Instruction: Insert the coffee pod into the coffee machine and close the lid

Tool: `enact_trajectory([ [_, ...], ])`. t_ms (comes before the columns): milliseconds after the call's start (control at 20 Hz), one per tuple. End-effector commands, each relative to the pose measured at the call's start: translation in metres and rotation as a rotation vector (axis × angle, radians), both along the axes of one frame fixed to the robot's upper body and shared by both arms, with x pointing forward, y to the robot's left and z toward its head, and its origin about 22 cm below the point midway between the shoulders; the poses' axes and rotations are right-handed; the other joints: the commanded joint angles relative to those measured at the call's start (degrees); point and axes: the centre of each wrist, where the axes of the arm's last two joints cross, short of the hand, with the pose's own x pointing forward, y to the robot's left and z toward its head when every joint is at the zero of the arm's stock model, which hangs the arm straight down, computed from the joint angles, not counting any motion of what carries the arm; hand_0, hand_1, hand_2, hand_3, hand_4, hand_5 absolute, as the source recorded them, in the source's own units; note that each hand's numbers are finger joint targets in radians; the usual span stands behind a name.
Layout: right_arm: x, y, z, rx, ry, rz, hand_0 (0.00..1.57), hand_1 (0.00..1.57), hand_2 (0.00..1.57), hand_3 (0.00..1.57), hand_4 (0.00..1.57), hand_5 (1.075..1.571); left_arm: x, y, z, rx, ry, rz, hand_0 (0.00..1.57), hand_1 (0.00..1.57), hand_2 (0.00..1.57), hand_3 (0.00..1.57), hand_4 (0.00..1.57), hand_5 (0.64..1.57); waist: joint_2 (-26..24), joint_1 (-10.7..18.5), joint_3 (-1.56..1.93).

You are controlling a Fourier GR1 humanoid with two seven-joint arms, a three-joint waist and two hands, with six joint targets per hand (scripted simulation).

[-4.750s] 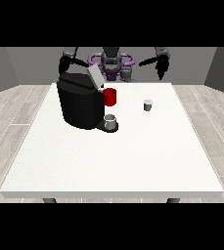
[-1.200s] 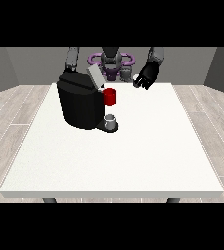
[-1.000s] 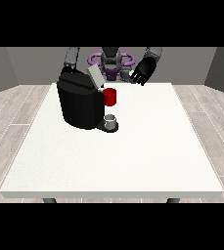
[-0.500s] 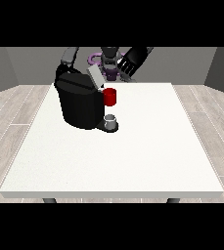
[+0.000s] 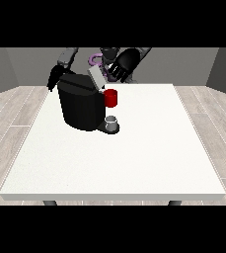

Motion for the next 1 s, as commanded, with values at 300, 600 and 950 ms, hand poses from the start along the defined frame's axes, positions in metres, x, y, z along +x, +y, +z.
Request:
enact_trajectory([
  [300, 0.013, -0.012, 0.016, 0.003, -0.055, -0.027, 0.0, 0.0, 0.0, 0.0, 0.12, 1.571, 0.001, -0.001, 0.034, 0.009, -0.046, -0.019, 1.19, 1.19, 1.27, 1.23, 0.47, 1.571, 5.1, -0.2, 0.02],
  [600, 0.011, -0.009, 0.012, -0.002, -0.004, -0.034, 0.0, 0.0, 0.0, 0.0, 0.16, 1.571, 0.006, -0.021, 0.008, 0.018, 0.001, -0.014, 1.26, 1.26, 1.29, 1.23, 0.43, 1.571, 4.0, -0.3, 0.01],
  [950, 0.009, -0.008, 0.014, 0.018, -0.023, -0.054, 0.0, 0.0, 0.0, 0.0, 0.04, 1.571, 0.006, -0.013, -0.008, 0.025, 0.009, -0.062, 1.19, 1.19, 1.23, 1.19, 0.43, 1.571, 3.5, 0.6, 0.0],
])
